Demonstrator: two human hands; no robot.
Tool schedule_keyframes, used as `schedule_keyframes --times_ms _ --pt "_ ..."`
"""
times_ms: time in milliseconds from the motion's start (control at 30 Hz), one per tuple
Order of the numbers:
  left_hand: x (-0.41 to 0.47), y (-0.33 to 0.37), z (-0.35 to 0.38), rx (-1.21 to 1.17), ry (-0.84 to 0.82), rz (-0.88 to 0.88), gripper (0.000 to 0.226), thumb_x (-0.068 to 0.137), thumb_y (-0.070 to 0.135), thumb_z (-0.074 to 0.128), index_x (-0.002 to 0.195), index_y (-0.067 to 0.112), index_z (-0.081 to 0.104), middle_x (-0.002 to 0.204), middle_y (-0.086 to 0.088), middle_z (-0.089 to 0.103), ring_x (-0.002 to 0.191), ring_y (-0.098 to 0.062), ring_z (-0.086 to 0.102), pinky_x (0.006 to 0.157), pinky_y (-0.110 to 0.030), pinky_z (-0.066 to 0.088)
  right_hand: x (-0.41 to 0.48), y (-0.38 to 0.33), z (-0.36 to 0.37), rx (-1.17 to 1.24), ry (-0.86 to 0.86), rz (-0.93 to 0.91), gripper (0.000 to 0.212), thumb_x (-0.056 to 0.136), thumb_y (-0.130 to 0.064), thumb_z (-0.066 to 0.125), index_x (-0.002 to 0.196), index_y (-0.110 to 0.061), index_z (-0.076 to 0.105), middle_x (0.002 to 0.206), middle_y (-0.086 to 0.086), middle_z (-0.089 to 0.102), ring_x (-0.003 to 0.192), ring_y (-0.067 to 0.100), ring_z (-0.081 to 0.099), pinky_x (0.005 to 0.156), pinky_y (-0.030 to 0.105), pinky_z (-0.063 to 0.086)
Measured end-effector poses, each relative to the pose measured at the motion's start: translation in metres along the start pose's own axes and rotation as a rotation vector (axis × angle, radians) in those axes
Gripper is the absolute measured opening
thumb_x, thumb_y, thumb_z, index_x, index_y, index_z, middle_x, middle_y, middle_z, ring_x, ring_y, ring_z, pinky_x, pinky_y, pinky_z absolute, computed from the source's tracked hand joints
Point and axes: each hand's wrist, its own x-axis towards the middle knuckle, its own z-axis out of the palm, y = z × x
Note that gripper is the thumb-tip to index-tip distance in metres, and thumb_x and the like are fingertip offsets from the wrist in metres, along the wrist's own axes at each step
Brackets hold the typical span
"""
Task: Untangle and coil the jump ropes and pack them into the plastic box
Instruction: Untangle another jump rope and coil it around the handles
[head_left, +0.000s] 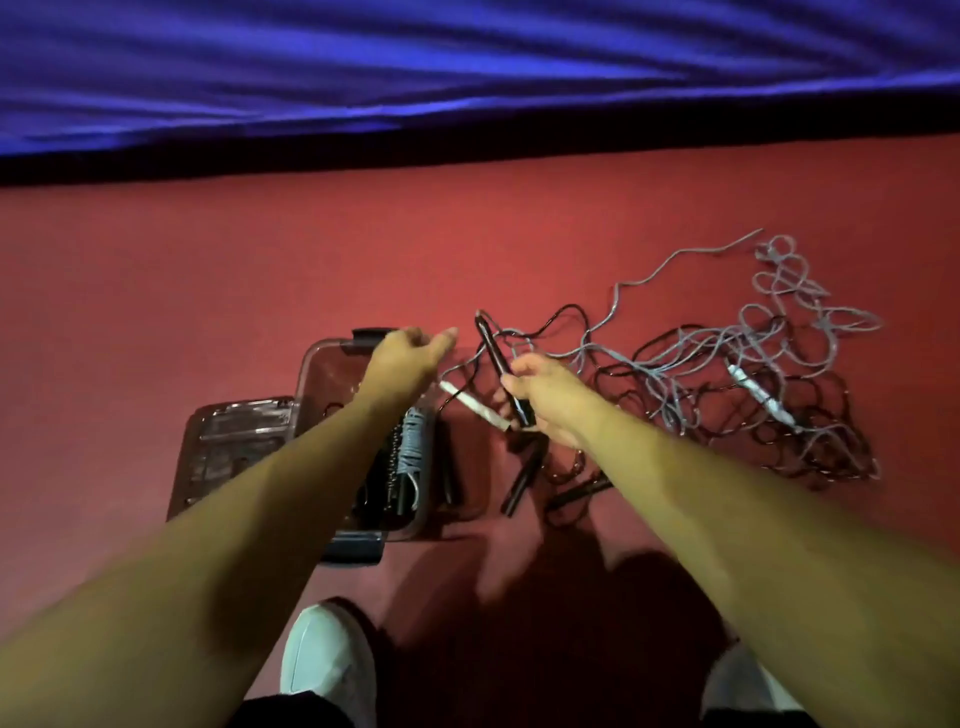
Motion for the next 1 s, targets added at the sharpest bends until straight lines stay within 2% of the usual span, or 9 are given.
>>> schedule_keyframes --times_ms 100,233,433,533,633,733,800,933,1000 --pt "-0.02 0.041 0.01 -0.06 -0.193 -0.017 0.066 0.075 0.073 0.061 0.085 0.008 0.068 0.073 -0.007 0.058 0.067 -0.017 0.053 0.07 -0.033 0.046 -0.041 -0.04 -0.007 -0.014 -0.064 -0.147 0.017 0.097 -0.001 0.05 0.085 -0.012 0.045 0.07 0.011 0.057 0.056 0.022 0.054 0.051 0.029 0.043" --pt "-0.055 0.106 0.011 -0.191 -0.215 0.068 0.036 0.092 0.036 0.064 0.098 0.001 0.068 0.087 -0.006 0.065 0.082 -0.018 0.058 0.078 -0.035 0.044 -0.107 -0.077 -0.024 -0.041 -0.001 -0.3 0.017 0.093 0.002 0.056 0.086 -0.009 0.044 0.069 0.014 0.059 0.053 0.02 0.06 0.05 0.029 0.05" --pt "-0.121 0.199 -0.003 -0.273 -0.16 0.249 0.016 0.096 0.012 0.047 0.08 0.014 0.05 0.066 -0.004 0.055 0.058 -0.02 0.054 0.055 -0.025 0.043 -0.191 -0.127 -0.039 -0.014 -0.015 -0.388 0.014 0.095 -0.022 0.058 0.089 -0.01 0.057 0.072 0.01 0.065 0.058 0.019 0.063 0.054 0.028 0.051" --pt "-0.15 0.224 -0.027 -0.199 -0.311 0.337 0.018 0.103 0.016 0.047 0.085 0.018 0.043 0.069 -0.006 0.057 0.061 -0.023 0.063 0.056 -0.028 0.045 -0.209 -0.148 -0.059 -0.078 0.171 -0.425 0.013 0.089 -0.023 0.065 0.09 -0.016 0.054 0.079 0.007 0.06 0.061 0.018 0.054 0.056 0.029 0.044" --pt "-0.18 0.238 -0.055 -0.258 -0.562 0.363 0.017 0.103 0.014 0.045 0.087 0.018 0.041 0.064 -0.003 0.045 0.047 -0.016 0.043 0.043 -0.019 0.032 -0.22 -0.151 -0.066 -0.39 0.3 -0.537 0.03 0.08 -0.023 0.075 0.107 -0.021 0.061 0.095 0.005 0.06 0.078 0.018 0.056 0.072 0.029 0.044" --pt "-0.191 0.242 -0.076 -0.45 -0.691 0.354 0.01 0.097 0.019 0.047 0.087 0.016 0.045 0.062 0.0 0.035 0.044 -0.01 0.026 0.042 -0.017 0.02 -0.221 -0.143 -0.069 -0.645 0.477 -0.703 0.032 0.081 -0.034 0.075 0.063 -0.017 0.053 0.071 0.007 0.058 0.07 0.024 0.053 0.067 0.034 0.041" --pt "-0.19 0.235 -0.085 -0.479 -0.734 0.343 0.011 0.093 0.024 0.051 0.088 0.015 0.049 0.06 0.002 0.032 0.042 -0.007 0.023 0.04 -0.016 0.017 -0.222 -0.142 -0.075 -0.631 0.637 -0.777 0.043 0.078 -0.038 0.076 0.062 -0.02 0.041 0.069 0.0 0.046 0.065 0.019 0.043 0.062 0.034 0.03" --pt "-0.191 0.216 -0.088 -0.447 -0.903 0.283 0.015 0.087 0.023 0.059 0.084 0.009 0.059 0.055 0.003 0.029 0.039 -0.006 0.021 0.038 -0.016 0.013 -0.218 -0.138 -0.072 -0.617 0.335 -0.813 0.033 0.083 -0.024 0.075 0.114 -0.018 0.066 0.107 0.006 0.058 0.087 0.011 0.054 0.077 0.012 0.042" --pt "-0.186 0.216 -0.087 -0.566 -1.017 0.296 0.016 0.084 0.018 0.069 0.083 0.009 0.056 0.054 0.004 0.033 0.04 -0.005 0.024 0.035 -0.015 0.018 -0.215 -0.135 -0.07 -0.543 0.08 -0.682 0.017 0.09 -0.01 0.065 0.106 -0.005 0.07 0.101 0.014 0.07 0.085 0.012 0.061 0.08 0.013 0.045"
